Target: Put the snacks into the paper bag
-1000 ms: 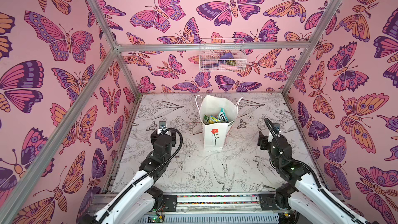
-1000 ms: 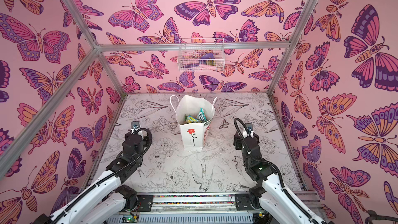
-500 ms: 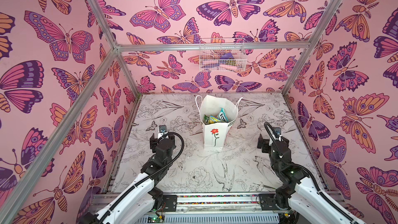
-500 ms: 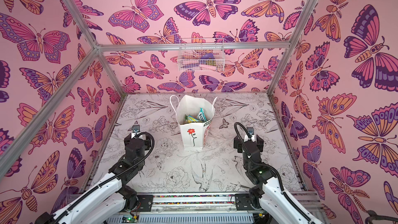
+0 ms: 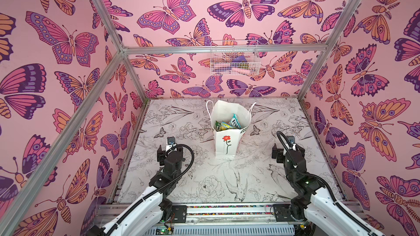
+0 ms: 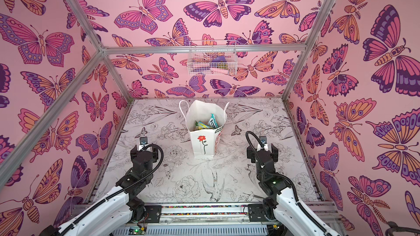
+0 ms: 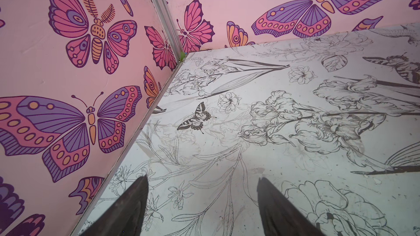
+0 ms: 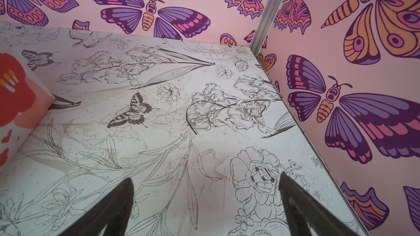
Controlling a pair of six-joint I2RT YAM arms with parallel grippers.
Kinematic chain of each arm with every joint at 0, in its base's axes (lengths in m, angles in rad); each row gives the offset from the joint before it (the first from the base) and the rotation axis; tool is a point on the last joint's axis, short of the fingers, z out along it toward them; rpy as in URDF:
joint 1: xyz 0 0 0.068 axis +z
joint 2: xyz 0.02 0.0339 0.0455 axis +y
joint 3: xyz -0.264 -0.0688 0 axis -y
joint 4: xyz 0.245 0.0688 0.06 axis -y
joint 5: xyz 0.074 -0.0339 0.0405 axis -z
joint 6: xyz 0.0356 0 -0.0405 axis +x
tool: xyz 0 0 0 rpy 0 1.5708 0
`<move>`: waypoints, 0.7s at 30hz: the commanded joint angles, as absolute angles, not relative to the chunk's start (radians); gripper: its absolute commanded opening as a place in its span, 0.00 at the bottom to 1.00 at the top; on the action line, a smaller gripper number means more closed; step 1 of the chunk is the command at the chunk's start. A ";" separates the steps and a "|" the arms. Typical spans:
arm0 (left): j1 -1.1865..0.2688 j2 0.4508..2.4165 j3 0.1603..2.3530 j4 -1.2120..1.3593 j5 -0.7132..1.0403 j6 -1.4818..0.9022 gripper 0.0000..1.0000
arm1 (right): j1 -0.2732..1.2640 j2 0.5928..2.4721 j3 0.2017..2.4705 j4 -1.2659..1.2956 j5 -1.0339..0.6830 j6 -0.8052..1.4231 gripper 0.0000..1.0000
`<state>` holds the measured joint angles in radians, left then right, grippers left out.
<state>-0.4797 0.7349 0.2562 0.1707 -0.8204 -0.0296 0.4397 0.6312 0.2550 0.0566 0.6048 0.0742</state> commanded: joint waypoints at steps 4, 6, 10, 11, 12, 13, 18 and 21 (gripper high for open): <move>-0.491 0.699 0.191 0.192 -0.850 -0.040 0.77 | 0.433 0.575 0.207 0.072 0.607 0.069 0.99; -0.494 0.689 0.174 0.185 -0.847 -0.049 0.77 | 0.433 0.554 0.185 0.086 0.610 0.071 0.99; -0.511 0.651 0.153 0.170 -0.859 -0.054 0.77 | 0.433 0.516 0.160 0.079 0.608 0.075 0.99; -0.513 0.643 0.150 0.169 -0.863 -0.053 0.77 | 0.434 0.509 0.160 0.072 0.605 0.075 0.99; -0.515 0.636 0.148 0.168 -0.869 -0.053 0.77 | 0.433 0.498 0.160 0.063 0.604 0.077 0.99; -0.519 0.631 0.146 0.167 -0.874 -0.052 0.77 | 0.433 0.488 0.158 0.058 0.604 0.077 0.99; -0.542 0.616 0.142 0.167 -0.914 -0.050 0.78 | 0.433 0.435 0.147 0.034 0.601 0.077 0.99; -0.545 0.591 0.131 0.166 -0.926 -0.050 0.78 | 0.434 0.397 0.136 0.030 0.631 0.089 0.99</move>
<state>-0.5388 0.6132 0.1570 0.1711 -0.8829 -0.0422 0.4397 0.4278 0.1463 0.0418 0.6052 0.0784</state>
